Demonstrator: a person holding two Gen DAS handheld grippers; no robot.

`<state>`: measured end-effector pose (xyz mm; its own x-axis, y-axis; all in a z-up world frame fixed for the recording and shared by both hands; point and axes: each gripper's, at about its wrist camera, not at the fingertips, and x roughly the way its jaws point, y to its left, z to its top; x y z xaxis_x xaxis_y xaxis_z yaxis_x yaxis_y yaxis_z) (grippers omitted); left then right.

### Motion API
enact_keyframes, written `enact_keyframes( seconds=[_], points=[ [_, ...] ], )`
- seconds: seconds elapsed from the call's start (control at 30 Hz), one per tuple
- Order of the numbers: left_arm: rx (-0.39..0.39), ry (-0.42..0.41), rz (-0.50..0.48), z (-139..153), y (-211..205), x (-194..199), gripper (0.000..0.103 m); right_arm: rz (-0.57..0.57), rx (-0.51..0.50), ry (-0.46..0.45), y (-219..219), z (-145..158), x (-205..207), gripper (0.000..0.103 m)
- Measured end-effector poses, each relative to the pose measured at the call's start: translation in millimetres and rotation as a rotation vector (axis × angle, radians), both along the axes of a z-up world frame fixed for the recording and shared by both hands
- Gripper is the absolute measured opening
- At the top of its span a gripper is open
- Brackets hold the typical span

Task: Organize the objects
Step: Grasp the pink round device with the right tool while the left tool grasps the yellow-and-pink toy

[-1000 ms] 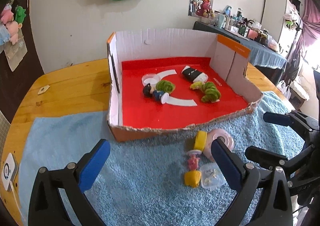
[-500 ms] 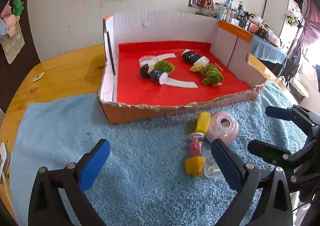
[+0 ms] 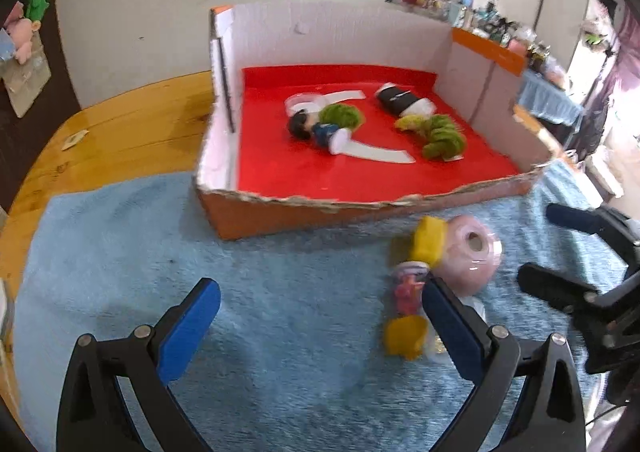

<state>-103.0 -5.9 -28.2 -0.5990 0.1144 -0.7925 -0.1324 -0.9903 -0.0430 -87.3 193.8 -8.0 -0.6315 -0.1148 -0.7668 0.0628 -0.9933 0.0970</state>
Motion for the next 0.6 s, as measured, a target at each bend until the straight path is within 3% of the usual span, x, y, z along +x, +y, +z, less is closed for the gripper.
enact_keyframes(
  seconds=[0.1, 0.3, 0.6],
  points=[
    [0.024, -0.012, -0.009, -1.0, -3.7, 1.3, 0.103, 0.011, 0.000, 0.004, -4.0, 0.4, -5.3, 0.098],
    [-0.020, -0.022, -0.061, -5.3, 5.1, 8.1, 0.103, 0.041, -0.015, -0.001, -14.1, 0.4, -18.8, 0.098],
    [-0.052, -0.020, -0.016, -5.6, -5.3, 7.4, 0.103, 0.068, -0.030, -0.041, -24.7, -10.5, -35.1, 0.098]
  ],
)
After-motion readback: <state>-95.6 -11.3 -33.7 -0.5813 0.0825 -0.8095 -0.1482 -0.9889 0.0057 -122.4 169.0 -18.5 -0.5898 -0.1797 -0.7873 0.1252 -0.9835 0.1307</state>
